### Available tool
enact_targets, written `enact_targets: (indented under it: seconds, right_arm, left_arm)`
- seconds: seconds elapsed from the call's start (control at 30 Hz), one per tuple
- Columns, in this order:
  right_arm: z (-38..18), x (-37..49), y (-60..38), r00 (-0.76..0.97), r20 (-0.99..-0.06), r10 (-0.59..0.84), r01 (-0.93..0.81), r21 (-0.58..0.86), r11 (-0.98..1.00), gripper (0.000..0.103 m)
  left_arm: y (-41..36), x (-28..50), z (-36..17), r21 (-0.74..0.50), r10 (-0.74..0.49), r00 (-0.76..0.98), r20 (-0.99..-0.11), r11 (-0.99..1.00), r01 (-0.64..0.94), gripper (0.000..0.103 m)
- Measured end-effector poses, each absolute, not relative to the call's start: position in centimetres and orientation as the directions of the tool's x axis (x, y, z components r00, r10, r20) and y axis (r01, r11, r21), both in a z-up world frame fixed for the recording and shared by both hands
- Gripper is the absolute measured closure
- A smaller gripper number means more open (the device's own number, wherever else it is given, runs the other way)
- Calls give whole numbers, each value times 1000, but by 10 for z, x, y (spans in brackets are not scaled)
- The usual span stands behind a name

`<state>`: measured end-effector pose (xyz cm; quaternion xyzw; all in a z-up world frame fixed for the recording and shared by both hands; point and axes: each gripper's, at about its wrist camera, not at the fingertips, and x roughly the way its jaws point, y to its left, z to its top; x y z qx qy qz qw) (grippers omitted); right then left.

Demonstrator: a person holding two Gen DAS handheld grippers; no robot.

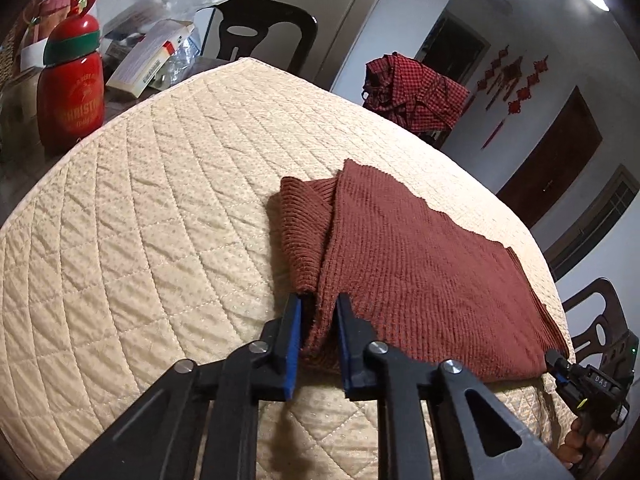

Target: Fold small clothes

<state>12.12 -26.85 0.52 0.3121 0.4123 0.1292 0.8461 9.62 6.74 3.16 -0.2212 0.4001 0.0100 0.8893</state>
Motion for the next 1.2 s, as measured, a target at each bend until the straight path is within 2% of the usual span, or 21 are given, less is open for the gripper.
enact_targets:
  seconds: [0.3, 0.63, 0.87, 0.97, 1.2]
  right_arm:
    - [26, 92, -274, 626, -590, 510, 9, 660, 752, 91]
    - [25, 15, -283, 565, -656, 501, 67, 641, 765, 91]
    - [6, 13, -286, 532, -687, 495, 87, 626, 775, 88]
    - [16, 5, -289, 538, -706, 460, 81, 587, 805, 82]
    - [52, -16, -293, 651, -674, 349, 12, 468, 884, 81]
  left_arm:
    - [64, 70, 49, -388, -192, 664, -722, 907, -161, 87]
    - [54, -2, 53, -405, -250, 629, -736, 907, -113, 87]
    - [59, -3, 38, -412, -265, 603, -753, 904, -117, 85]
    - [63, -8, 42, -404, -253, 607, -754, 907, -123, 82]
    - [70, -14, 72, -309, -140, 668, -731, 941, -141, 82]
